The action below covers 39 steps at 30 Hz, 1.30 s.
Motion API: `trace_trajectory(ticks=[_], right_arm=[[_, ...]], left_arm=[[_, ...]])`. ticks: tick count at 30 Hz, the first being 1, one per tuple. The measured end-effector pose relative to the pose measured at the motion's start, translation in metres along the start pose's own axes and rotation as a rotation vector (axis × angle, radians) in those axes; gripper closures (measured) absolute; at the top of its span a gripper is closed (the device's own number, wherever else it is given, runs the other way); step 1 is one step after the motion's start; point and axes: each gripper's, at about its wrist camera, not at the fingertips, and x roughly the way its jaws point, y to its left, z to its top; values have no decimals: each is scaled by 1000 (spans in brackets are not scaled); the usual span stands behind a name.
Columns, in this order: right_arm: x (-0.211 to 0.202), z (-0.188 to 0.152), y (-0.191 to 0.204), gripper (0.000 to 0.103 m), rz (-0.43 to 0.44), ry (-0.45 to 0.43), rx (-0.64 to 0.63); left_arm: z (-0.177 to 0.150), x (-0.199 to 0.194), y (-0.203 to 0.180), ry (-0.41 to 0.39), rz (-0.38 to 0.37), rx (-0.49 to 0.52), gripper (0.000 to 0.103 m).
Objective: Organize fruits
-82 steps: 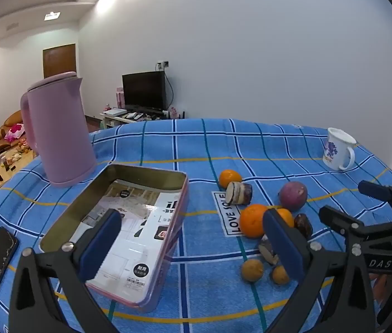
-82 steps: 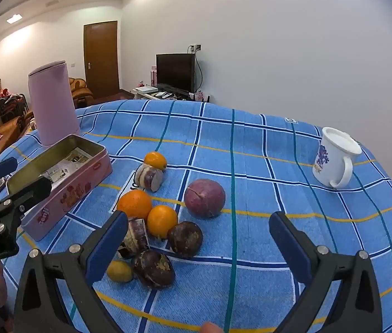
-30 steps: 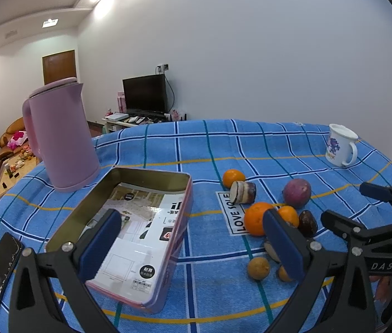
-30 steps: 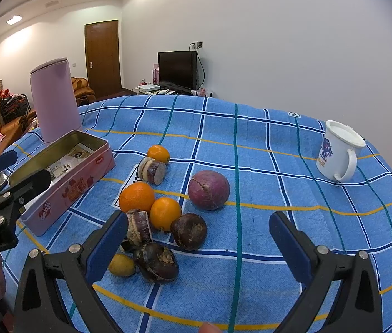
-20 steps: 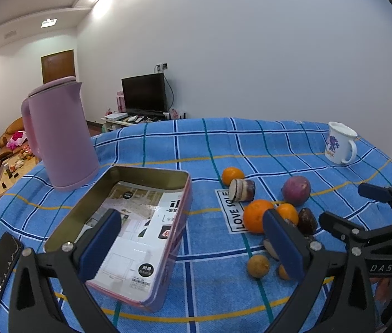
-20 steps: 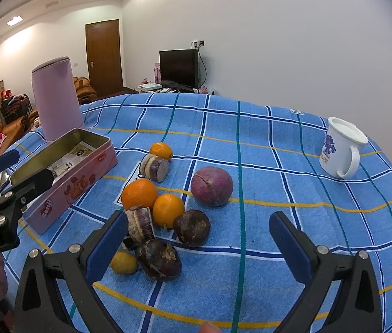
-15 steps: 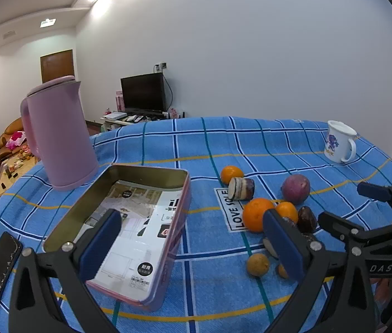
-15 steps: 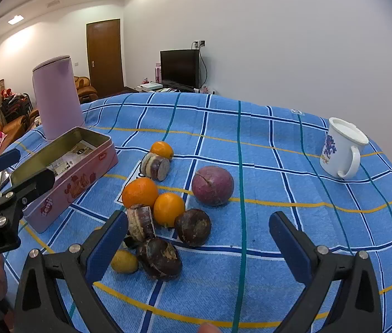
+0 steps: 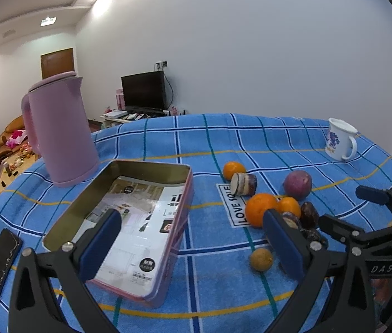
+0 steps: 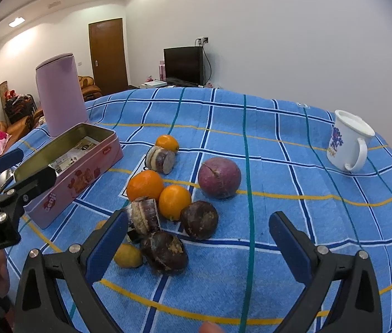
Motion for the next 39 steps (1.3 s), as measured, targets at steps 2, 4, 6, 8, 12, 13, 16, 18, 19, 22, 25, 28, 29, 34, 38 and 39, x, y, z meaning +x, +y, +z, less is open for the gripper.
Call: trace_trajectory(ticks=[2, 4, 6, 8, 12, 13, 16, 18, 19, 22, 25, 28, 29, 34, 38, 39], right_arm=[[1, -2, -2, 1, 13, 7, 12], [3, -5, -2, 1, 15, 15, 20], [7, -7, -1, 4, 39, 33, 26], [9, -10, 1, 13, 52, 45, 27], [15, -14, 11, 23, 89, 77, 7], [15, -15, 13, 24, 89, 77, 3], [18, -16, 17, 32, 98, 82, -11], [19, -17, 19, 34, 109, 94, -13], [19, -18, 20, 34, 119, 96, -15], [20, -21, 28, 37, 143, 109, -37], [21, -21, 29, 43, 161, 106, -37], [20, -20, 27, 50, 164, 100, -34], [20, -20, 27, 50, 166, 99, -37], [21, -20, 25, 50, 168, 103, -21], [20, -19, 24, 50, 151, 101, -22], [20, -20, 25, 49, 164, 107, -27]], left_arm=[[-2, -1, 2, -6, 5, 3, 0], [-5, -1, 3, -7, 14, 9, 0], [-7, -1, 4, -6, 14, 11, 0], [-9, 0, 5, -3, 9, 12, 0], [-9, -1, 6, -5, 2, 13, 0], [-10, -1, 7, -5, 1, 12, 0], [-10, -1, 6, -3, -6, 12, 0], [-10, -2, 4, -4, -7, 17, 0], [-10, -3, 4, -6, -7, 18, 0], [-10, -3, 4, -5, -5, 16, 0], [-11, -5, 4, -4, -3, 18, 0], [-11, -4, 4, -1, -5, 17, 0], [-11, -4, 4, 0, -5, 17, 0], [-11, -5, 3, 0, -8, 24, 0], [-10, -5, 2, -3, -7, 24, 0], [-10, -5, 2, -2, -7, 24, 0]])
